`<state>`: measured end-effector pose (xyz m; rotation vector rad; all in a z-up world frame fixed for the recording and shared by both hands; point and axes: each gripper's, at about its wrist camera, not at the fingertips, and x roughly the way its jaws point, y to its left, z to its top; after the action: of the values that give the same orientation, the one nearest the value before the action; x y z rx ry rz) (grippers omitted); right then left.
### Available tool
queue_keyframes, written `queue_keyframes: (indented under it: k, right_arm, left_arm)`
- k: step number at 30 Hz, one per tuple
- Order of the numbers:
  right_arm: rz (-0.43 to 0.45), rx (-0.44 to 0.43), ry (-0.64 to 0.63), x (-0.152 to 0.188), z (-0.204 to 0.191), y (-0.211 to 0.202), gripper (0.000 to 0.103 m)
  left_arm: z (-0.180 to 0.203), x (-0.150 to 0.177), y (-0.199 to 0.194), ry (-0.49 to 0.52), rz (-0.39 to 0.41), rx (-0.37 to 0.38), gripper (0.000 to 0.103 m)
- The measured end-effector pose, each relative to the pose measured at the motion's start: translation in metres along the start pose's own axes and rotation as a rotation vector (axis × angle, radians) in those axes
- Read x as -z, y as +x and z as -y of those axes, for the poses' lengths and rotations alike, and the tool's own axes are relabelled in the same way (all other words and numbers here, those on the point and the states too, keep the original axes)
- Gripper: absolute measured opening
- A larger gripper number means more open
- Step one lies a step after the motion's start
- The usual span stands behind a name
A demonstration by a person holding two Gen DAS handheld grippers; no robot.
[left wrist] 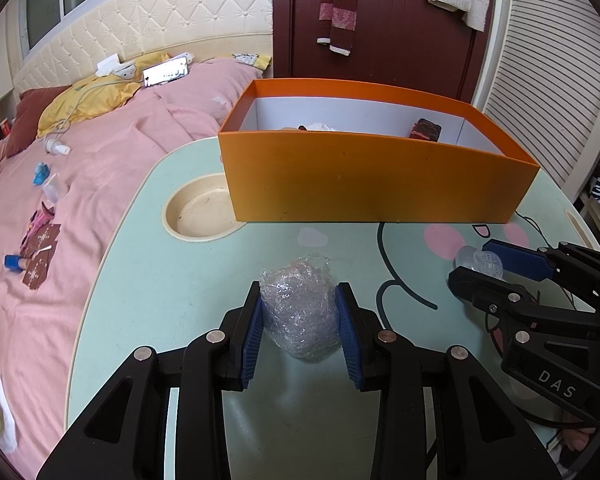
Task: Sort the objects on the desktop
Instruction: 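Hold the bubble-wrap bag and clear heart above the table with both grippers, then carry the bubble-wrap bag and clear heart over the orange box with both grippers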
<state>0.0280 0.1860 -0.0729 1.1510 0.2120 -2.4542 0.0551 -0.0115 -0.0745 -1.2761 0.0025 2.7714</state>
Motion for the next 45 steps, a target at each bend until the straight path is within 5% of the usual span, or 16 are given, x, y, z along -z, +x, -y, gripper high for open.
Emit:
queue_keyframes:
  k: [18, 31, 45]
  right_arm:
    - [0.067, -0.101, 0.062, -0.001, 0.012, -0.015, 0.037]
    - [0.222, -0.076, 0.058, -0.054, 0.022, -0.042, 0.037]
    - [0.183, -0.052, 0.111, -0.084, 0.045, -0.007, 0.037]
  left_arm:
    - [-0.004, -0.011, -0.023, -0.011, 0.055, 0.050, 0.036]
    - [-0.009, -0.093, -0.047, 0.012, 0.197, 0.087, 0.036]
    - [-0.006, -0.130, 0.020, 0.012, 0.083, 0.141, 0.036]
